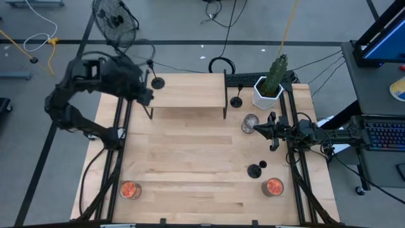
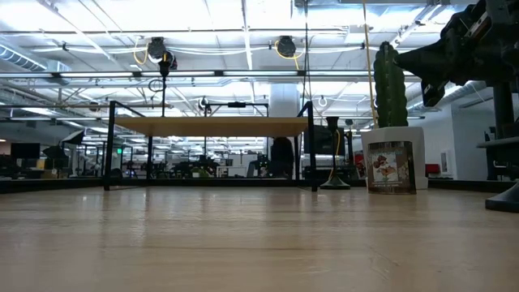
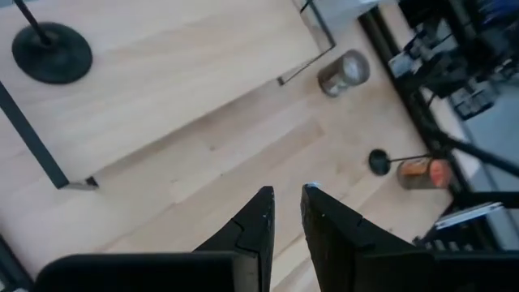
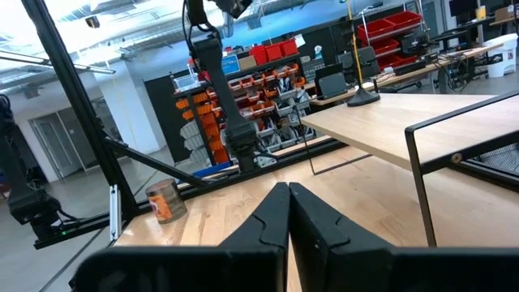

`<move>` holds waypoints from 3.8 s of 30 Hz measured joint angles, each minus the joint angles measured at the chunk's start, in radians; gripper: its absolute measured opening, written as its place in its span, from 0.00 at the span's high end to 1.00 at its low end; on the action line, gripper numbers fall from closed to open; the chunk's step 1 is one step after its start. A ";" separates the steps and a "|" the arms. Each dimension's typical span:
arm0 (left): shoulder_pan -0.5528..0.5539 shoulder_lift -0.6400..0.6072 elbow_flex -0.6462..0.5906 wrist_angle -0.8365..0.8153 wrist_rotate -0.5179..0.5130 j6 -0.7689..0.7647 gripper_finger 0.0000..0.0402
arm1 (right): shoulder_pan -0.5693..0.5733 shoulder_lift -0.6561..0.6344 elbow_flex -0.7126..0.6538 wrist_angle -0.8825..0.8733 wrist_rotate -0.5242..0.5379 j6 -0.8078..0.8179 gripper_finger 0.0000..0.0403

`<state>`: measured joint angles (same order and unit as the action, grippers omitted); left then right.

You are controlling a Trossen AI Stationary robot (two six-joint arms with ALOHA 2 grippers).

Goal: Pick & Place candle stick holders
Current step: Put the top black candle holder on the shelf

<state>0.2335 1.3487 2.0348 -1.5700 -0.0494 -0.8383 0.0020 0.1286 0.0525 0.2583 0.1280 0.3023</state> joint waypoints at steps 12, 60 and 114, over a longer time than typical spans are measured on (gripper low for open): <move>-0.219 0.000 -0.227 0.109 -0.112 -0.059 0.83 | 0.000 0.000 0.000 0.015 -0.001 0.000 1.00; -0.639 -0.357 -1.285 1.306 -0.506 -0.116 0.83 | -0.001 0.651 0.730 -0.458 0.337 -0.526 1.00; -0.650 -0.751 -1.390 1.036 -0.564 0.081 0.83 | -0.514 1.255 1.201 -0.950 0.136 -0.865 0.70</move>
<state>-0.4162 0.5980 0.6445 -0.5338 -0.6136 -0.7577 -0.5122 1.3837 1.2537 -0.6919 0.2638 -0.5625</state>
